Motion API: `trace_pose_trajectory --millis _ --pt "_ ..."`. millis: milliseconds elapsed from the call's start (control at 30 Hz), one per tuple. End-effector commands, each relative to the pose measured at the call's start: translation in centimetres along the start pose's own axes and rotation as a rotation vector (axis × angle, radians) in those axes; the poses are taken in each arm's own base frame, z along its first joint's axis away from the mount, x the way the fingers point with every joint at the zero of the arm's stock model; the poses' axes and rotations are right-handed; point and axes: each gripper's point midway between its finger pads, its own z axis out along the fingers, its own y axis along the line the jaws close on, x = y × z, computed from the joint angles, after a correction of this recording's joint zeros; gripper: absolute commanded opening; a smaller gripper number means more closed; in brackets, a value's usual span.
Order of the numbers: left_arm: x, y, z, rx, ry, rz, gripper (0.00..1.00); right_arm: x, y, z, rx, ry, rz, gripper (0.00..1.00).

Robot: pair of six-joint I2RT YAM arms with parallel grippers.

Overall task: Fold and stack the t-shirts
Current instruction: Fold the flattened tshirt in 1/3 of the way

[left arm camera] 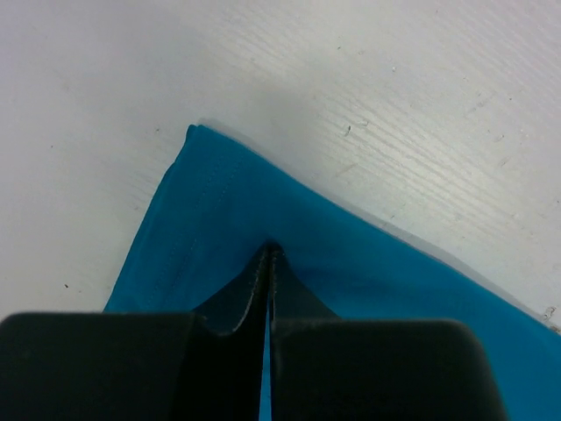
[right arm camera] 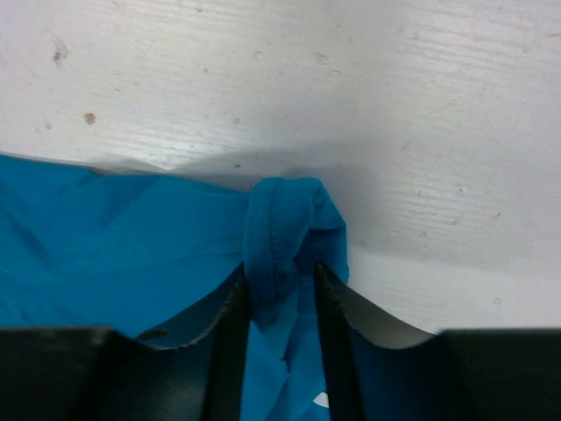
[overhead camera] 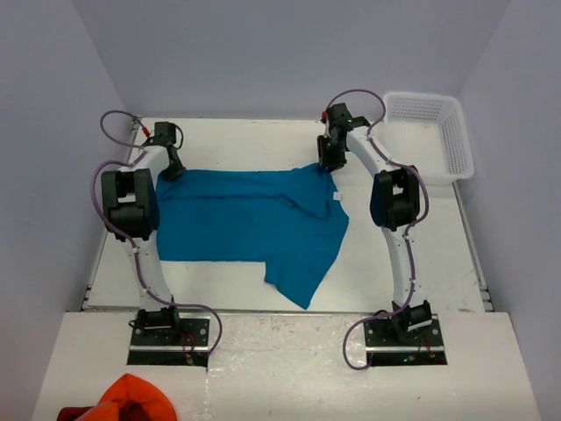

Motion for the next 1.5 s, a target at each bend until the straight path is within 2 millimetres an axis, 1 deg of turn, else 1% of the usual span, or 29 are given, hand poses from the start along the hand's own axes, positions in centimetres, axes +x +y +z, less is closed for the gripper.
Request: trace_pose_trajectory --millis 0,33,133,200,267,367,533,667,733,800,867,933,967,1000,1033,1067,1100,1133,1167,1200,1233,1267,1300,1333,1367,1400,1433,1467 --pt "-0.3 0.6 0.5 -0.019 -0.016 0.009 0.00 -0.9 -1.2 -0.8 0.021 -0.015 0.021 0.31" --pt "-0.2 0.7 0.6 -0.023 -0.013 0.011 0.00 -0.8 -1.4 -0.7 0.032 -0.014 0.023 0.28" --pt "0.2 1.4 1.2 -0.042 0.003 0.010 0.00 -1.4 -2.1 -1.2 0.054 -0.035 0.029 0.24" --pt "0.3 1.8 1.5 -0.055 0.005 0.016 0.00 -1.9 -2.3 -1.6 0.050 -0.051 0.037 0.13" --pt "0.3 2.2 1.7 -0.066 0.011 0.016 0.00 -2.2 -2.4 -1.7 0.034 -0.055 0.048 0.00" --pt "0.2 2.7 1.8 -0.077 0.010 0.009 0.00 -2.7 -2.6 -1.9 0.037 -0.068 0.064 0.00" --pt "0.3 3.5 2.5 -0.093 0.020 -0.005 0.00 -3.3 -3.8 -2.9 0.060 -0.094 0.087 0.00" --pt "1.0 4.2 3.5 -0.109 0.045 -0.015 0.00 -2.9 -4.9 -3.4 0.077 -0.088 0.104 0.00" --pt "0.8 4.2 3.6 -0.110 0.042 -0.013 0.00 -2.5 -5.0 -3.0 0.081 -0.077 0.094 0.00" --pt "0.5 4.3 3.5 -0.112 0.034 -0.013 0.00 -2.6 -5.3 -2.9 0.089 -0.078 0.102 0.00" --pt "-0.1 4.1 3.1 -0.103 0.013 -0.018 0.00 -2.5 -5.3 -2.7 0.086 -0.074 0.104 0.00" --pt "-0.8 3.3 2.7 -0.053 -0.015 -0.022 0.00 -2.9 -5.2 -2.7 0.080 -0.085 0.099 0.00" --pt "-1.6 2.4 1.7 0.003 -0.039 -0.028 0.00 -3.0 -5.3 -2.7 0.085 -0.091 0.098 0.08" --pt "-1.8 1.8 1.3 0.036 -0.068 -0.030 0.00 -3.2 -5.3 -2.9 0.085 -0.099 0.098 0.15" --pt "-3.4 1.4 -0.5 0.069 -0.124 -0.040 0.02 -3.7 -5.1 -3.3 0.079 -0.121 0.090 0.19" --pt "-3.9 1.0 -1.5 0.092 -0.151 -0.042 0.06 -3.9 -5.0 -3.6 0.077 -0.131 0.088 0.32" --pt "-4.0 0.4 -2.2 0.114 -0.185 -0.040 0.12 -4.2 -5.0 -4.1 0.075 -0.146 0.081 0.40" --pt "-5.6 0.4 -4.3 0.124 -0.249 -0.052 0.16 -4.8 -4.6 -5.0 0.064 -0.177 0.069 0.46" --pt "-5.7 0.0 -5.2 0.129 -0.277 -0.052 0.28 -5.2 -4.4 -5.7 0.059 -0.197 0.066 0.62" --pt "-6.7 0.1 -6.8 0.127 -0.319 -0.068 0.35 -5.7 -3.9 -6.8 0.051 -0.229 0.065 0.68" --pt "-6.9 0.2 -7.3 0.121 -0.331 -0.076 0.41 -5.5 -3.9 -6.6 0.048 -0.223 0.066 0.70" --pt "-6.9 0.5 -7.7 0.111 -0.332 -0.084 0.48 -5.9 -3.4 -7.8 0.034 -0.248 0.061 0.75" --pt "-7.1 0.6 -8.2 0.106 -0.338 -0.103 0.48 -5.8 -3.2 -8.2 0.025 -0.245 0.062 0.75" --pt "-7.0 1.2 -8.3 0.076 -0.340 -0.116 0.48 -5.5 -3.0 -8.3 0.023 -0.238 0.060 0.75" --pt "-6.5 1.7 -8.3 0.054 -0.320 -0.119 0.48 -5.4 -2.7 -8.9 0.020 -0.240 0.059 0.75" --pt "-6.2 1.9 -8.1 0.039 -0.311 -0.130 0.48 -4.9 -2.2 -8.9 0.014 -0.229 0.050 0.75" --pt "-5.9 2.3 -8.0 0.019 -0.304 -0.133 0.48 -3.9 -2.2 -8.4 0.020 -0.205 0.050 0.75" --pt "-5.3 2.6 -7.6 0.004 -0.287 -0.129 0.47 -3.4 -1.8 -8.4 0.020 -0.199 0.043 0.75"
